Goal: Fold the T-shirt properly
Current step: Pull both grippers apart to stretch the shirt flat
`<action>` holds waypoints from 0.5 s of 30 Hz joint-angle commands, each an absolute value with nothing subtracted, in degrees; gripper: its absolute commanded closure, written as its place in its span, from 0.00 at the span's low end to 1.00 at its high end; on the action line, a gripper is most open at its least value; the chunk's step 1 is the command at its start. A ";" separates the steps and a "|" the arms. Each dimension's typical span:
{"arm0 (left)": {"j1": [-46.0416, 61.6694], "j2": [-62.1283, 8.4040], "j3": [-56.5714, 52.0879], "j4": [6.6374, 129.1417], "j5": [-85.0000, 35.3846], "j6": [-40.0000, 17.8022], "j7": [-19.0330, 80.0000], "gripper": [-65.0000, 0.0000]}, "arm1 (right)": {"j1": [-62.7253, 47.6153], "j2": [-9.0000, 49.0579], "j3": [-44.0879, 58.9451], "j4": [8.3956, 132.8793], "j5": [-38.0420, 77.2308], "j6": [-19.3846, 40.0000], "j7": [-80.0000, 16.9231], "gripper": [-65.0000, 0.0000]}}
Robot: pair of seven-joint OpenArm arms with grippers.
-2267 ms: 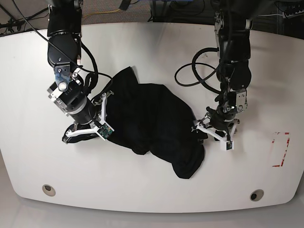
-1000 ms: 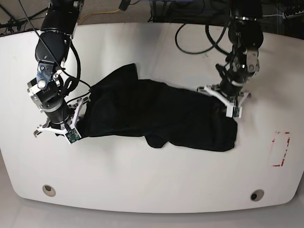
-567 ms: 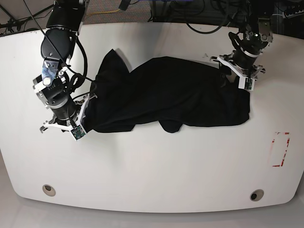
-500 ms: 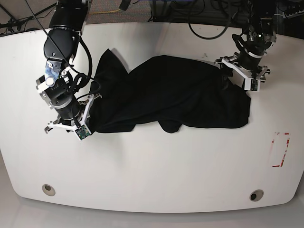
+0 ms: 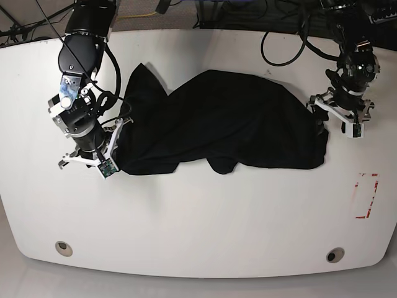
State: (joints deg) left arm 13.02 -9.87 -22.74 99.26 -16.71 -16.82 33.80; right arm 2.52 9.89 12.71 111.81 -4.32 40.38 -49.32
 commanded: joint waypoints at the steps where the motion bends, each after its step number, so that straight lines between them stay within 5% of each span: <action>1: 8.48 -10.33 -23.60 95.60 -17.27 -17.10 32.84 0.32 | 3.56 10.51 12.88 113.01 -4.09 40.00 -48.04 1.00; 15: -1.01 -13.41 -22.11 78.29 -17.27 -17.71 32.66 0.32 | 3.38 10.42 12.79 113.80 -4.09 40.00 -48.04 1.00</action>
State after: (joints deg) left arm 0.82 -12.47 -22.06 79.15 -16.99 -17.39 33.67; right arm 2.33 10.02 12.69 112.36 -4.29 40.38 -49.34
